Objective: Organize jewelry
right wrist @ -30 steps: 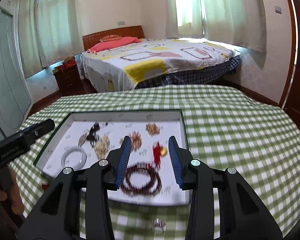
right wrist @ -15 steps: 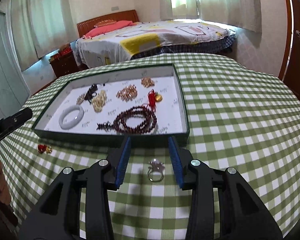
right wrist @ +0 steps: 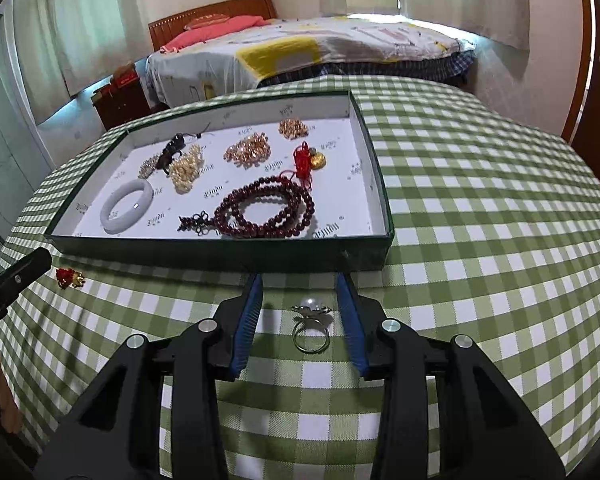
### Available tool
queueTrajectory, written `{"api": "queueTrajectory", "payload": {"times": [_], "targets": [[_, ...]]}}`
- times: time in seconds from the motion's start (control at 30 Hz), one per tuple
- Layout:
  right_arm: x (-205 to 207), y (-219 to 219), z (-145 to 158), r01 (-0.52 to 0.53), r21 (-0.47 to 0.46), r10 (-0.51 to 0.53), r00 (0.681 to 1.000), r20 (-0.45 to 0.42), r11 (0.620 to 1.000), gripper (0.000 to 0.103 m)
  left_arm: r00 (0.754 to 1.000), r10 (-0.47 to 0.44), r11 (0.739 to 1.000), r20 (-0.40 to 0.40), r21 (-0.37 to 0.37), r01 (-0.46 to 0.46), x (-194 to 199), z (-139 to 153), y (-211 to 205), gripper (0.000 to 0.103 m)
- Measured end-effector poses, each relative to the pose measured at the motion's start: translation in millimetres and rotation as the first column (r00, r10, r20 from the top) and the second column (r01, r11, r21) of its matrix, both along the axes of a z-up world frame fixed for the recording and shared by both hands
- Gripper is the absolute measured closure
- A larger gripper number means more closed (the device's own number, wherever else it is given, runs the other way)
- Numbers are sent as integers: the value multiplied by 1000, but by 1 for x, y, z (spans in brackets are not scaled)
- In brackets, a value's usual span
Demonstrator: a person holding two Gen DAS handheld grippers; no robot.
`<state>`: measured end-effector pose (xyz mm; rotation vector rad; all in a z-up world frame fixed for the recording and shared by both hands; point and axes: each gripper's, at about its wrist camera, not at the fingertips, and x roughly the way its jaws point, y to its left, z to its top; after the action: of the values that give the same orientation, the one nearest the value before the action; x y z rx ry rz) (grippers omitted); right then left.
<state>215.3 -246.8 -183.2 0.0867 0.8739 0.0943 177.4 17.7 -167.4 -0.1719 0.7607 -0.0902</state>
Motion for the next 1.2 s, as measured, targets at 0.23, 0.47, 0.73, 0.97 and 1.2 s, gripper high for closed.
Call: {"api": "queueTrajectory", "payload": {"times": [0.23, 0.47, 0.73, 0.97, 1.2], "targets": [[3, 1, -5, -14, 22, 14, 999, -30, 1000, 81, 999, -12, 1000, -34, 15, 12, 3, -10, -4, 39], [1, 1, -3, -23, 34, 24, 999, -29, 999, 81, 997, -7, 1000, -73, 26, 9, 13, -20, -2, 39], [2, 2, -4, -22, 45, 24, 999, -29, 999, 81, 994, -21, 1000, -106, 19, 24, 20, -23, -3, 39], [1, 0, -4, -21, 49, 22, 999, -28, 999, 81, 994, -30, 999, -106, 22, 33, 15, -22, 0, 63], [1, 0, -4, -21, 50, 22, 999, -28, 999, 81, 992, -52, 999, -111, 6, 53, 11, -22, 1, 63]]}}
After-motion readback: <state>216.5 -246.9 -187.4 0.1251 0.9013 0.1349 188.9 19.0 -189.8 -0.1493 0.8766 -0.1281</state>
